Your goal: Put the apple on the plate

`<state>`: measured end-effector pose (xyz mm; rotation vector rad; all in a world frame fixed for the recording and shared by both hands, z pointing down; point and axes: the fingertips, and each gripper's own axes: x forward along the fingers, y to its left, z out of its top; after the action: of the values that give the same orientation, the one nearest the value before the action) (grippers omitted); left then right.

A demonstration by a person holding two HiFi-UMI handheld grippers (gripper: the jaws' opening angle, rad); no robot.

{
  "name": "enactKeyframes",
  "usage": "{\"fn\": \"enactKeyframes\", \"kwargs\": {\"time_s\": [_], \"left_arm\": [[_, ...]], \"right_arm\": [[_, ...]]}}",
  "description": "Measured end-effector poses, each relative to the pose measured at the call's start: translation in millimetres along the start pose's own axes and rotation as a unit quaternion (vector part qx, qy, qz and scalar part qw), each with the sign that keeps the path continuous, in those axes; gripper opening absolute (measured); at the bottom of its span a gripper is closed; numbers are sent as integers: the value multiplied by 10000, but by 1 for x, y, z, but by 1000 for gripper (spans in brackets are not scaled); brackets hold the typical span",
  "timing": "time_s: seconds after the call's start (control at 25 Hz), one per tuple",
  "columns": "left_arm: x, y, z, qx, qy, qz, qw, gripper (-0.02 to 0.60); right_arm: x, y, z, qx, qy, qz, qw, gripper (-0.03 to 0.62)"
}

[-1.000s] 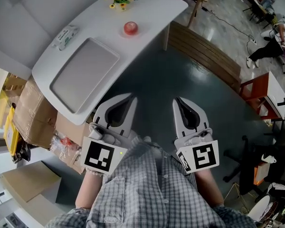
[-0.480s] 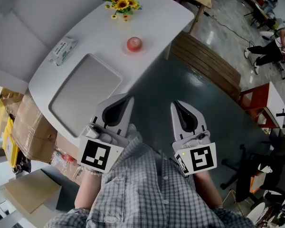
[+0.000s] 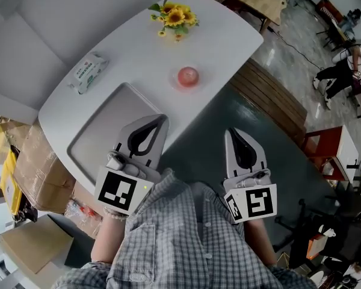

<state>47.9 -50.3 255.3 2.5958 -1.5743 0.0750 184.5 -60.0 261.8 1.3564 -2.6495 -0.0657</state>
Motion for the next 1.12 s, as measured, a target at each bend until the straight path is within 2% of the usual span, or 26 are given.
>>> {"fn": "enactKeyframes", "kwargs": {"time_s": [0.28, 0.6, 0.92, 1.12], "left_arm": [[0, 38, -1, -69, -58, 336, 9994, 8], [19, 79, -3, -145, 36, 1008, 9948, 8], [63, 105, -11, -415, 313, 1775, 9827, 8], [91, 109, -26, -690, 575, 2173, 9720, 8]], "right_arm": [[41, 2, 0, -127, 102, 304, 9994, 23], [106, -13, 2, -233, 112, 908, 9955, 23], [176, -43, -13, -313, 448, 1954, 9792, 23], [208, -72, -33, -281, 715, 2358, 9688, 23]]}}
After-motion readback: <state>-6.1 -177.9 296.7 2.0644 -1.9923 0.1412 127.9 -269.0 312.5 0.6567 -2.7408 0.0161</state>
